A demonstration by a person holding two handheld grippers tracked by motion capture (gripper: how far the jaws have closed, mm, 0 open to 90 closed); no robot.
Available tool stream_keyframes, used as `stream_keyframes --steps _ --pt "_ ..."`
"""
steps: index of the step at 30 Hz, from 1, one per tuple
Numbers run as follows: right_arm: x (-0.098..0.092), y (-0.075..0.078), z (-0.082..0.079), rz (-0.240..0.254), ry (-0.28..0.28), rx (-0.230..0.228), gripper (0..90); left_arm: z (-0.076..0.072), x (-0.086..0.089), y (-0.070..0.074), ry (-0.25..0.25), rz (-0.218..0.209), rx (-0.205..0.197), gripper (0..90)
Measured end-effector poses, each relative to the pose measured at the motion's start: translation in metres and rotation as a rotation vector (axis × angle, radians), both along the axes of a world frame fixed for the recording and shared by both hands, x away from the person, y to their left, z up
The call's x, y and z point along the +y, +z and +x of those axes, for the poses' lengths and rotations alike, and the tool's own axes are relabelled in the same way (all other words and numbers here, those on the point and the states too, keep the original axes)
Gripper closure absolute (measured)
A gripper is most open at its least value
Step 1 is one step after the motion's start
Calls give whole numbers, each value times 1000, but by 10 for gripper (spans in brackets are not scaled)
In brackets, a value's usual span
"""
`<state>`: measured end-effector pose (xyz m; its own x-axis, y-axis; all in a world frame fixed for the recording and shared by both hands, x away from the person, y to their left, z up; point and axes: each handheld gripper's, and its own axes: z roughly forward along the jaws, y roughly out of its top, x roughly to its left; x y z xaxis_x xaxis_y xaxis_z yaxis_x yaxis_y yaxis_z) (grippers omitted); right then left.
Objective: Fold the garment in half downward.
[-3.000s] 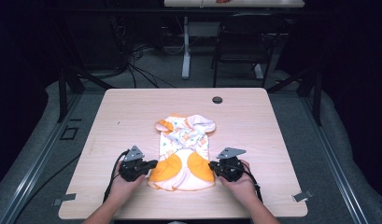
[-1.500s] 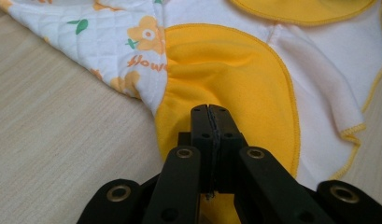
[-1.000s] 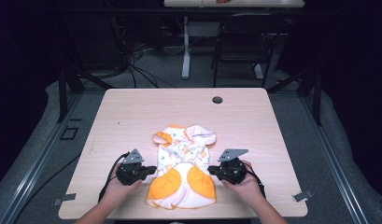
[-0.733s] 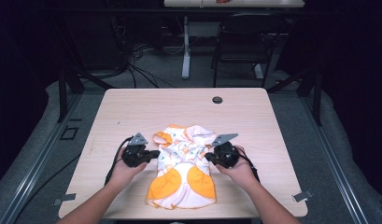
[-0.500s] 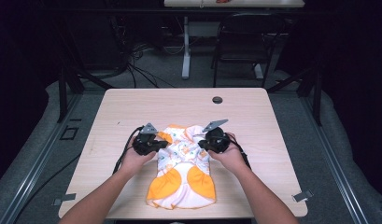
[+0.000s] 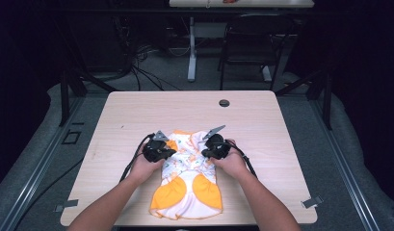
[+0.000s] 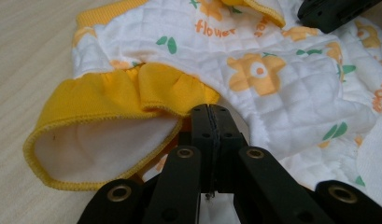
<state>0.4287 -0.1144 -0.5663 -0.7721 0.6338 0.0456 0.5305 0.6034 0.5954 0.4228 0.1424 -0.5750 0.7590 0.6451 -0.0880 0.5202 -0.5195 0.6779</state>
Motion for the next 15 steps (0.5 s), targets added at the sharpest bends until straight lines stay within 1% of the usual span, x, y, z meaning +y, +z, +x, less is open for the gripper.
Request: stream_keyframes --steps 1,2,3,4,5,7,9,10,11,12,13,14,15 --pt "0 1 -1 -7 8 4 867 -1 0 2 -6 5 5 897" --pt "1 4 -2 -18 18 3 866 -2 -1 4 -8 -3 2 897" --pt "1 6 -2 -18 23 -1 866 -2 0 7 -12 -8 -1 897" --pt "1 10 -2 -15 22 -12 866 0 0 12 -17 -11 -8 897" --pt "1 16 -1 -1 12 -16 865 1 0 16 -17 -12 -14 897" --pt "0 25 4 7 4 -35 856 6 0 25 -9 -15 -30 897" --pt "0 31 10 15 -12 -45 825 14 1 33 0 -21 -46 896" --pt "1 33 14 16 -23 -55 808 18 1 35 6 -25 -47 895" --pt "1 35 18 17 -35 -65 801 23 1 37 13 -26 -57 892" --pt "1 36 23 20 -52 -63 799 27 1 38 21 -28 -57 888" --pt "2 36 26 18 -55 -65 792 33 2 39 27 -29 -58 883" --pt "3 37 30 6 -68 -69 782 37 2 38 36 -28 -69 875" --pt "4 37 33 8 -76 -82 770 41 2 37 47 -28 -67 867"
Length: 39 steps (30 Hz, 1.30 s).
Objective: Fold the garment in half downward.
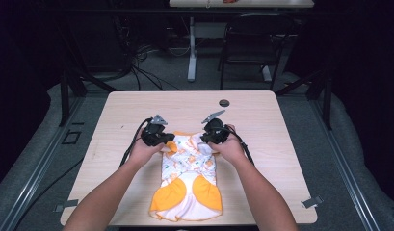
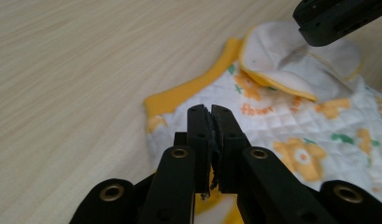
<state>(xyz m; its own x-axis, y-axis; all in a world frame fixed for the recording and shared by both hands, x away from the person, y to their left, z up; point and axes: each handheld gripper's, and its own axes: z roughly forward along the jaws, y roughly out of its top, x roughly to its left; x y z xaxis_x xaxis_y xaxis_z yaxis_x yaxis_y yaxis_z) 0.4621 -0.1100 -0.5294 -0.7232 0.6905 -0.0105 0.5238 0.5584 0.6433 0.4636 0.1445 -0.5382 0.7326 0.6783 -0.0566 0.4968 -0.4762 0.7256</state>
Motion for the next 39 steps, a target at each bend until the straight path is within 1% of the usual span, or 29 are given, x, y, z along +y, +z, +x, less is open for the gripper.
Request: stream_keyframes --steps 1,2,3,4,6,7,10,11,12,13,14,16,17,18,22,24,25,26,27,28,30,31,32,33,34,35,37,38,39 --pt "0 0 3 10 -12 -9 751 3 0 -1 9 7 6 859" --pt "2 -1 5 14 -26 -8 745 6 0 -3 17 13 2 847" --pt "2 -1 7 8 -28 -8 743 9 1 -5 28 21 3 833" --pt "2 -3 11 -2 -30 -2 736 11 1 -6 27 28 10 826" --pt "2 -6 16 -14 -45 -1 708 15 0 -9 34 32 12 796" --pt "2 -8 18 -18 -56 7 695 16 -1 -10 42 32 6 781" --pt "1 -14 23 -1 -82 28 660 18 -2 -14 57 42 6 712" --pt "1 -16 24 -2 -82 40 643 18 -2 -15 60 44 6 700" --pt "2 -18 25 0 -81 42 635 19 -2 -17 63 57 14 690" --pt "3 -20 26 -21 -83 49 624 19 -2 -18 64 62 20 680" --pt "3 -25 26 -24 -105 57 601 20 -2 -20 76 71 27 645" --pt "4 -26 27 -20 -109 59 596 21 -2 -22 86 82 33 636" --pt "5 -29 26 -15 -122 57 593 21 -1 -23 84 85 34 634" --pt "5 -30 26 -25 -118 59 590 21 -1 -24 84 81 35 631" --pt "5 -34 25 -33 -118 44 571 20 0 -29 91 83 38 616" --pt "4 -34 25 -33 -121 52 557 19 0 -32 79 93 43 616" --pt "4 -34 25 -36 -123 50 546 18 -1 -34 77 87 43 617" --pt "3 -34 24 -36 -121 47 545 18 0 -35 87 73 49 620" --pt "2 -35 24 -26 -122 52 544 18 1 -35 89 69 52 621" --pt "2 -34 24 -31 -118 55 543 18 1 -35 93 66 49 621" --pt "0 -35 24 -22 -121 58 539 18 1 -35 89 73 54 621" --pt "-1 -34 24 -25 -116 66 538 17 0 -35 88 74 55 623" --pt "-1 -34 24 -15 -117 75 538 17 0 -34 87 75 55 627" --pt "-2 -34 25 -19 -115 77 538 17 0 -34 85 76 56 631" --pt "-2 -36 25 7 -124 82 539 17 0 -34 85 76 58 639" --pt "-4 -36 26 4 -124 91 542 17 0 -34 83 74 59 644" --pt "-5 -37 27 27 -132 111 548 17 -1 -34 77 74 56 685" --pt "-5 -37 27 28 -128 110 568 17 -1 -34 72 74 62 695" --pt "-4 -36 26 35 -119 118 624 16 -1 -34 72 72 62 711"
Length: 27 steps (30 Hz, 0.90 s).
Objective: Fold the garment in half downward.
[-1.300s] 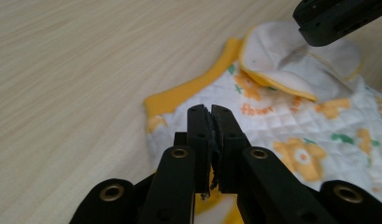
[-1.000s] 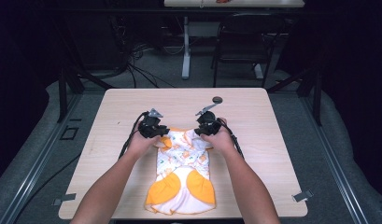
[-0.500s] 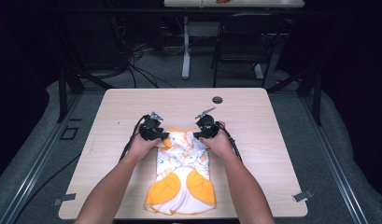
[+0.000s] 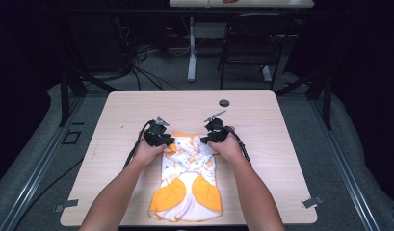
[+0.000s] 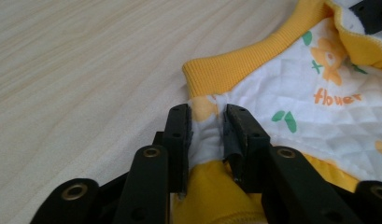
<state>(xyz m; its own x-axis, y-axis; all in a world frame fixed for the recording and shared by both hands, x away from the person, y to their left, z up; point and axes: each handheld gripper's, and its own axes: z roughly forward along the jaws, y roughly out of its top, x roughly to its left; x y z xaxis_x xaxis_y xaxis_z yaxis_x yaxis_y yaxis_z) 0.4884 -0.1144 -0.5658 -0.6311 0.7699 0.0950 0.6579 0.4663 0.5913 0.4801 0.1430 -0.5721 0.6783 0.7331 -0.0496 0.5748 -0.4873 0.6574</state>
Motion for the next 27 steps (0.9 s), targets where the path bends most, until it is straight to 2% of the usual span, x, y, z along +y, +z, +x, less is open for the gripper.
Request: stream_keyframes --steps 1,5,10,14,24,25,27 --pt "2 0 -1 -1 13 8 679 0 0 0 -1 -1 1 729" --pt "5 1 -2 -8 15 2 709 0 0 0 -7 -7 -2 764" --pt "7 2 -4 -20 37 -9 802 0 0 0 -7 -19 15 817" --pt "7 6 -5 -34 49 -12 825 0 -1 1 -3 -13 9 832" --pt "7 18 -9 4 57 -58 840 -1 1 12 4 -29 -6 838" --pt "7 21 -8 -12 69 -56 840 -1 1 14 1 -27 -9 838" --pt "9 24 -9 -8 72 -65 841 -1 2 17 -1 -31 -14 838"
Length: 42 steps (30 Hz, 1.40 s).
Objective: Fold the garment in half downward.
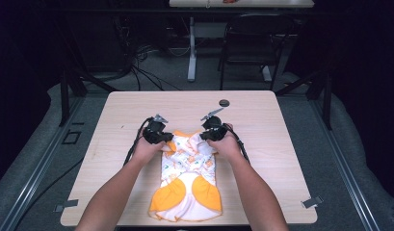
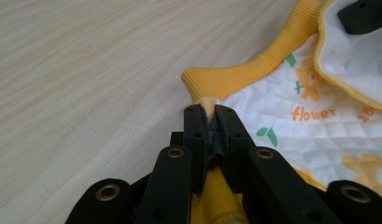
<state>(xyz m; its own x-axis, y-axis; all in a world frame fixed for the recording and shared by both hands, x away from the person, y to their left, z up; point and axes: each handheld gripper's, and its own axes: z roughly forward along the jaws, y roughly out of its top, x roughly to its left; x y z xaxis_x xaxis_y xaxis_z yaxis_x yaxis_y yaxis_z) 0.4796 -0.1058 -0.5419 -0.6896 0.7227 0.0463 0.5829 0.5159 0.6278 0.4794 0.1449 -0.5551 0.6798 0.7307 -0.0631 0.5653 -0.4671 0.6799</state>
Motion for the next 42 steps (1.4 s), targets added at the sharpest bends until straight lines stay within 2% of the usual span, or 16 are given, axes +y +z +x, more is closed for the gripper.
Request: stream_keyframes --steps 4,7,8,18,25,30,36,37,42 --pt "2 10 1 -9 14 -19 842 0 2 7 2 -14 -11 838" --pt "1 16 0 12 14 -25 843 1 5 14 -4 -23 -25 838" --pt "1 18 1 1 13 -24 843 0 5 15 -3 -28 -31 838" --pt "4 39 -2 5 31 -79 844 -1 12 35 -3 -34 -69 838" --pt "1 59 -5 8 36 -119 845 -2 15 51 -6 -50 -114 838" --pt "2 67 -8 2 41 -143 845 -2 13 59 -8 -48 -137 838" --pt "-2 78 -8 21 35 -167 845 0 13 71 -9 -60 -166 838" --pt "-2 79 -8 33 32 -177 846 0 12 73 -8 -60 -173 838" --pt "-5 92 -11 26 36 -212 846 -1 11 86 -7 -77 -216 838"
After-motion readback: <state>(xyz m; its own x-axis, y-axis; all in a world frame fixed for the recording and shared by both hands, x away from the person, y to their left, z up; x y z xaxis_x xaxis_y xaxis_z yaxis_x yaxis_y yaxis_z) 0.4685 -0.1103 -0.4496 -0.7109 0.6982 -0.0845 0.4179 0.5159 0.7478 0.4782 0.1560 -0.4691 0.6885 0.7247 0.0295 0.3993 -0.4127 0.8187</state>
